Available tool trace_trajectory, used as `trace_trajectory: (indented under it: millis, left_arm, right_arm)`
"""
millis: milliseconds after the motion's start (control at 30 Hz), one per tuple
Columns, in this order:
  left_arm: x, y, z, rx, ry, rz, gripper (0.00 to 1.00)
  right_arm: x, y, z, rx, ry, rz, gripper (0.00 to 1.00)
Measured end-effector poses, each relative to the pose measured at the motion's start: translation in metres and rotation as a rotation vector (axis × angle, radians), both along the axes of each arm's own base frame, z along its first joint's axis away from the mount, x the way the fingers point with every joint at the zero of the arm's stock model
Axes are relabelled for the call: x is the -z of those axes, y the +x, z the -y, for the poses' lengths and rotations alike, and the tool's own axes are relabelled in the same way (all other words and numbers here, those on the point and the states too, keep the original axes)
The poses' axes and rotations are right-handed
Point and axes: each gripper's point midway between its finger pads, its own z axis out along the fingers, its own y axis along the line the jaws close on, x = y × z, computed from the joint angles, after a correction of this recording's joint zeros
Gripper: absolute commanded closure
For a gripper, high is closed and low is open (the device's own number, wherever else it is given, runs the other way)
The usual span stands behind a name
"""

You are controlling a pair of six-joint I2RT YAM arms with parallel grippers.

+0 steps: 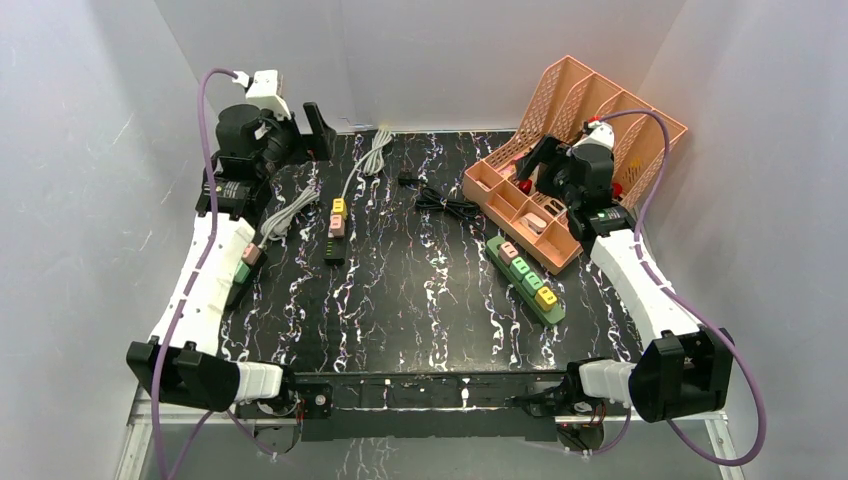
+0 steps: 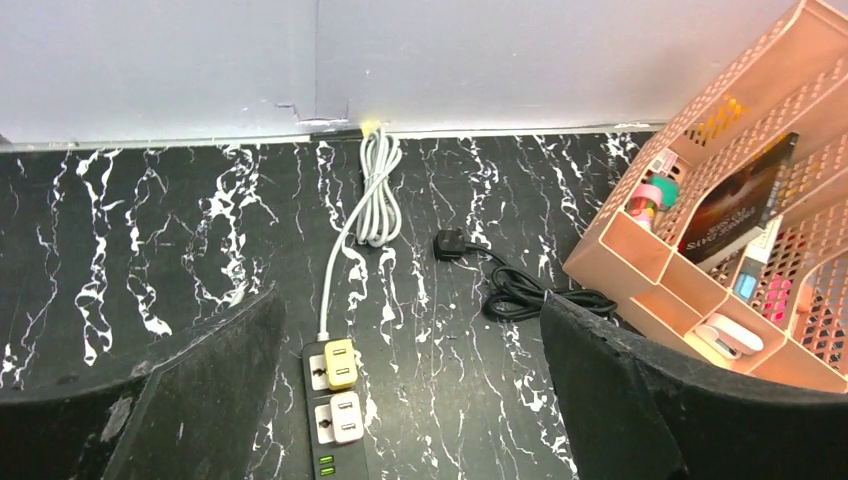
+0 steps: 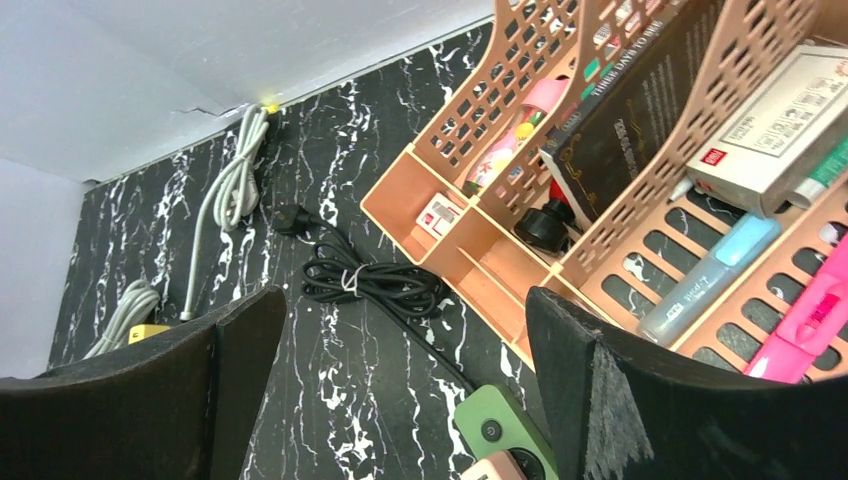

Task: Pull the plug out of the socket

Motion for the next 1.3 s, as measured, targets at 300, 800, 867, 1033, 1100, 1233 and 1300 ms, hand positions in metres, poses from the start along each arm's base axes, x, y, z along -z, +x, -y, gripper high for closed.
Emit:
trace_trajectory:
  millis: [300,800,867,1033,1100,1233,1300]
  left_arm:
    - [-0.028,-0.058,0.047,0.441,0.125,0.113,0.02]
    - [0.039,0.041,-0.068,0.020,-0.273,-0.174,0.02]
    - [0.069,0.045,-0.092,-0.092,-0.355,-0.260,0.02]
    - [0.140,0.030,-0.112,-0.254,-0.471,-0.435,0.01]
    - [0.155,0.024,-0.111,-0.273,-0.482,-0.476,0.02]
    - [0.161,0.020,-0.112,-0.301,-0.478,-0.495,0.02]
    - [0.159,0.018,-0.113,-0.315,-0.480,-0.488,0.02]
  right_arm:
    - [-0.003,0.009,-0.023,-0.092,-0.091,-0.002,0.02]
    - [0.029,-0.016,-0.280,-0.552,-0.327,0.000,0.02]
    - [0.051,-0.016,-0.307,-0.612,-0.339,-0.037,0.02]
    - [0.096,-0.015,-0.356,-0.729,-0.351,-0.117,0.02]
    - [0.112,-0.021,-0.366,-0.768,-0.352,-0.141,0.03]
    - [0.126,-0.034,-0.381,-0.819,-0.351,-0.161,0.08]
    - [0.123,-0.034,-0.401,-0.840,-0.341,-0.136,0.11]
